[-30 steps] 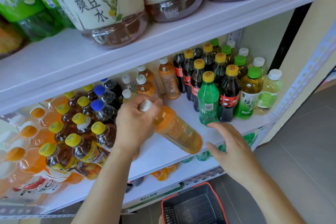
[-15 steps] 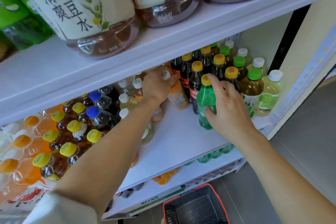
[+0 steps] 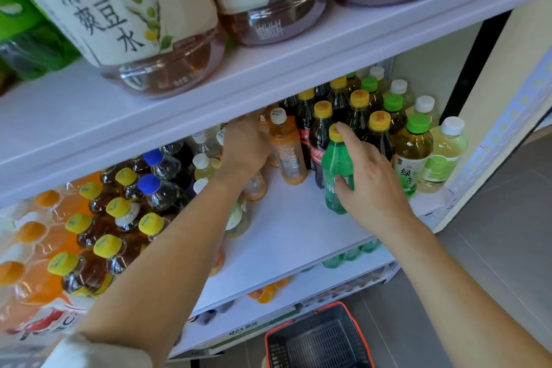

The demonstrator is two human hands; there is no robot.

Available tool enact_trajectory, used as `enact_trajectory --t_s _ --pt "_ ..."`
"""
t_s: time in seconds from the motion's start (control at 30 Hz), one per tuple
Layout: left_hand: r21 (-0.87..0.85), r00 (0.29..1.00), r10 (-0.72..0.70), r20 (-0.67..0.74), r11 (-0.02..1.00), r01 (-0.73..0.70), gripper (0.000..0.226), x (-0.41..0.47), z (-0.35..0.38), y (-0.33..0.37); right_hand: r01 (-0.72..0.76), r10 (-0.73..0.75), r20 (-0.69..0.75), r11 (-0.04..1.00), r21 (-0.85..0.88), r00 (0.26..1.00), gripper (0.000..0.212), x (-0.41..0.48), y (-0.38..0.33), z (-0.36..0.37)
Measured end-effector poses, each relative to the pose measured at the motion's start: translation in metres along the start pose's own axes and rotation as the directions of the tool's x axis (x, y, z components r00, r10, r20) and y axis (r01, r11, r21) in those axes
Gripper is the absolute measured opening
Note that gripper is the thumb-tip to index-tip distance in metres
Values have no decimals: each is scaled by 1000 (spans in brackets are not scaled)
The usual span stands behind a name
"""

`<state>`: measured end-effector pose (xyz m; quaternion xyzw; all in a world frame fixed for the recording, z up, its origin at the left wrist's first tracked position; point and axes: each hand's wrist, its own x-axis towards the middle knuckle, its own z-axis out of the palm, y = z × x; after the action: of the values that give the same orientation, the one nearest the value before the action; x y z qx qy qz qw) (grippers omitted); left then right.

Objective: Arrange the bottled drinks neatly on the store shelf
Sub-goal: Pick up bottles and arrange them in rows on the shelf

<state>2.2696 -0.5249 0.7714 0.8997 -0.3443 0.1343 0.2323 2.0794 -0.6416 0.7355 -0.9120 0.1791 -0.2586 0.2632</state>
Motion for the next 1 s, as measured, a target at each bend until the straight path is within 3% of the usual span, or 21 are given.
enact_trajectory --t_s 0.07,0.2,0.33,0.4,0.53,0.67,0.73,0.8,0.87,0.9,1.0 --pt "222 995 61 -81 974 -42 28 -9 -10 -14 -6 7 -21 999 49 1000 85 -4 2 1" --pt "459 976 -113 185 888 16 35 -17 -13 -37 -69 78 -85 992 103 993 78 -14 1 5" --pt "344 975 -104 194 938 32 29 -19 -18 -36 -103 126 -167 985 140 978 66 -32 -2 8" --pt "220 956 -125 264 973 67 25 -25 -25 -33 -100 134 -191 979 177 972 60 -42 -3 10" --pt "93 898 46 438 991 -96 26 -59 -25 -18 -120 160 -176 969 217 971 49 -61 -6 19" --pt "44 951 82 298 994 -100 21 -84 -35 -12 -187 220 -59 919 346 974 43 -78 -6 30" --pt "-29 985 88 150 996 -85 20 -94 -49 -6 -362 351 115 807 466 929 38 -85 -1 31" --pt "-124 999 39 -6 991 -39 20 -106 -66 7 -604 441 416 523 601 795 32 -92 2 24" --pt "-289 995 -88 -44 955 71 24 -117 -80 18 -763 272 718 127 633 641 43 -104 7 16" --pt "-390 986 -168 -22 909 146 27 -122 -84 22 -791 128 785 -4 611 606 55 -113 10 12" --pt "-592 919 -393 32 733 335 29 -138 -83 24 -773 -168 754 -120 623 634 63 -136 12 -1"
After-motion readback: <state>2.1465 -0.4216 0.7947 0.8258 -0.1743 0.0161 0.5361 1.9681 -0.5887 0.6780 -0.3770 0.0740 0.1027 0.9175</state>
